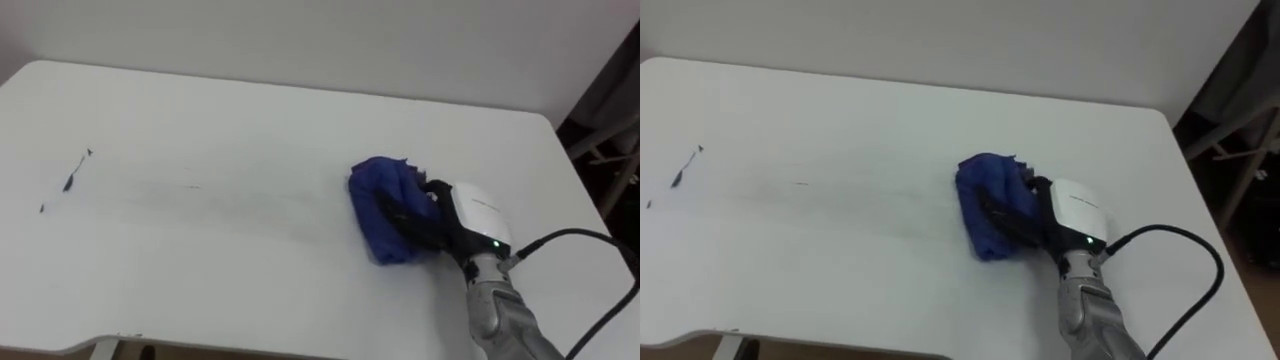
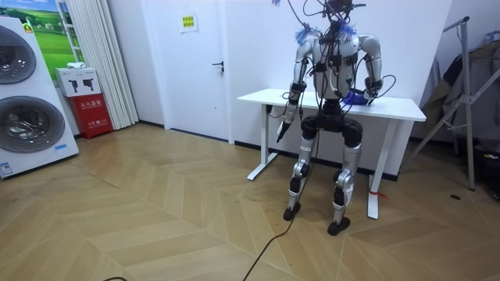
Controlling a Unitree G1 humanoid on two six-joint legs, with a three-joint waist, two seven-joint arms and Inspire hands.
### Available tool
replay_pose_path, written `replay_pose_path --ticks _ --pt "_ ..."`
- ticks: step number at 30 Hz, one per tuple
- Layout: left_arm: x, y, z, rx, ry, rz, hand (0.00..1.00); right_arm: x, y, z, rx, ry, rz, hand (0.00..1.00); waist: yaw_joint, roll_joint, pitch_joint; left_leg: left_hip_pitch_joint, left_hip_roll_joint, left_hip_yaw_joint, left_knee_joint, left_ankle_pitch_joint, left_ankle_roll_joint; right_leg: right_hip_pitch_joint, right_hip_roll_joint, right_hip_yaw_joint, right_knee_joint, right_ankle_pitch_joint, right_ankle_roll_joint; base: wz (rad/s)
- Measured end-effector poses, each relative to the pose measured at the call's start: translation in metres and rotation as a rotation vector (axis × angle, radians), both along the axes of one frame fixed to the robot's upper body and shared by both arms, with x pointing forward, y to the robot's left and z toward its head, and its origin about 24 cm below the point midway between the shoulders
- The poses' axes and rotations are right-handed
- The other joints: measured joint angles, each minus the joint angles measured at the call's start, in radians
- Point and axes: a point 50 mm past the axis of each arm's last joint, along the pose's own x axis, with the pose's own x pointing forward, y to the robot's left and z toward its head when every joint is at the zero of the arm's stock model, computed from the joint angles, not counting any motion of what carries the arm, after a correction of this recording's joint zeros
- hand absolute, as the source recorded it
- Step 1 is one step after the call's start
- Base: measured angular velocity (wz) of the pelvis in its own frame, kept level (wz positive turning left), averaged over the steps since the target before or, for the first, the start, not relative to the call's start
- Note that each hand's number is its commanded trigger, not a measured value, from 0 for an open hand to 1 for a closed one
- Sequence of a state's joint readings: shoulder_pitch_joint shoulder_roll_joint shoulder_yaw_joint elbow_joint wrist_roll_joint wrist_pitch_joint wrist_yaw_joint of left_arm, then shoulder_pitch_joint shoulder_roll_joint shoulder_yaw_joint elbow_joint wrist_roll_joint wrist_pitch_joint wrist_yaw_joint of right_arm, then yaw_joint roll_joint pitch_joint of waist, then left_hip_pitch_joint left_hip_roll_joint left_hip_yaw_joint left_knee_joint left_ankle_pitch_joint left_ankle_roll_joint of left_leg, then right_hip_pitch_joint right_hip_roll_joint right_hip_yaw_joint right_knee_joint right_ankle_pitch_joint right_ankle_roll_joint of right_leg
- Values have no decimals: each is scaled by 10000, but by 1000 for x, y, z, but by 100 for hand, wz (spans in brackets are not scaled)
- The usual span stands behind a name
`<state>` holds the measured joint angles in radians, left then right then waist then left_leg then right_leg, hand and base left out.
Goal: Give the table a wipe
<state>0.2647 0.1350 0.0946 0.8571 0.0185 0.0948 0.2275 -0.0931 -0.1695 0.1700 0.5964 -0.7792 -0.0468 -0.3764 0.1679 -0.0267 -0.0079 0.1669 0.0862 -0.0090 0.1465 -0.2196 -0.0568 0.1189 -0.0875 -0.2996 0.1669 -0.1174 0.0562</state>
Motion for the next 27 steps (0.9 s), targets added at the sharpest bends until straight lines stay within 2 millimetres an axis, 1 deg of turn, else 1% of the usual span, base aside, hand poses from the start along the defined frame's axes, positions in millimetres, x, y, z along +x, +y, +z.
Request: replay_pose_path --ticks 2,3,5,7,8,10,11,12,13,14,15,16,19,20,22,24,26,27 --pt "-3 0 0 -172 -161 319 0 -1 -3 2 296 -71 -205 0 -128 4 2 -4 -1 -4 0 0 0 1 0 1 -2 -5 7 0" --pt "-7 0 0 -238 -117 456 0 -2 -7 4 360 -169 -359 0 -250 10 2 -2 -5 -10 -2 1 1 -8 0 43 1 -9 13 -5" --pt "-12 1 -1 -363 -27 512 0 -2 -20 10 364 -482 -941 0 -380 11 -1 -4 -28 28 18 4 6 -67 2 237 14 -21 30 -9" --pt "-18 4 -1 -399 60 654 0 -2 -44 19 214 -851 -1741 0 -555 3 -1 -15 -44 133 25 6 9 -171 0 406 44 -22 33 -16" --pt "-19 5 0 -407 46 698 0 -2 -50 21 179 -952 -1933 0 -579 2 2 -15 -44 179 23 6 9 -193 1 448 44 -22 33 -20" --pt "-21 10 1 -362 -120 1022 0 -3 -74 33 178 -1464 -2722 0 -731 -36 20 -25 -46 294 -6 6 10 -256 1 542 42 -33 50 -12" --pt "-23 12 1 -352 -123 1140 0 -4 -80 37 151 -1623 -2930 0 -803 -66 13 -25 -46 307 -21 6 10 -266 0 546 46 -41 61 -6" --pt "-25 15 2 -355 -162 1347 0 -4 -91 45 80 -1954 -3336 0 -857 -108 4 -39 -46 353 -31 6 10 -313 1 594 56 -61 73 -9" --pt "-27 17 3 -331 -179 1500 0 -5 -102 54 145 -2355 -3744 0 -909 -146 22 -54 -48 408 -26 6 10 -354 8 679 69 -69 81 -10" --pt "-27 18 3 -314 -186 1553 0 -5 -107 58 208 -2569 -3955 0 -947 -167 24 -60 -54 423 -25 6 10 -368 8 730 76 -75 83 -9" --pt "-28 19 3 -288 -178 1596 0 -7 -115 63 389 -2919 -4416 0 -1062 -229 40 -58 -57 485 -22 6 10 -374 7 766 80 -81 85 -4" --pt "-29 20 4 -254 -176 1583 0 -10 -123 67 504 -3142 -4835 0 -1098 -288 57 -53 -56 512 -25 6 10 -377 7 780 74 -81 86 -5" --pt "-29 21 4 -247 -164 1564 0 -21 -137 67 538 -3279 -5686 0 -1179 -394 43 -10 -52 645 -54 4 11 -386 15 855 64 -80 87 -7" --pt "-29 21 4 -250 -181 1577 0 -23 -140 66 534 -3263 -5805 0 -1181 -400 40 3 -52 650 -68 2 15 -387 18 871 65 -80 87 -5" --pt "-31 25 5 -179 -228 1849 0 -32 -153 64 895 -3318 -6619 0 -1305 -438 29 27 -53 657 -113 -1 20 -403 19 882 99 -80 86 0" --pt "-35 28 6 -126 -164 2027 0 -40 -162 61 1384 -3474 -7430 0 -1371 -431 32 27 -52 713 -115 -2 22 -468 19 945 170 -80 85 -8" --pt "-40 28 6 -122 -66 2122 0 -48 -171 55 1859 -3450 -8312 0 -1417 -416 45 19 -52 799 -117 -14 42 -538 19 1018 205 -81 85 -11" --pt "-42 29 6 -113 1 2183 0 -55 -176 50 2129 -3337 -8935 0 -1472 -412 51 6 -52 815 -120 -29 62 -567 19 1036 213 -81 85 -3"
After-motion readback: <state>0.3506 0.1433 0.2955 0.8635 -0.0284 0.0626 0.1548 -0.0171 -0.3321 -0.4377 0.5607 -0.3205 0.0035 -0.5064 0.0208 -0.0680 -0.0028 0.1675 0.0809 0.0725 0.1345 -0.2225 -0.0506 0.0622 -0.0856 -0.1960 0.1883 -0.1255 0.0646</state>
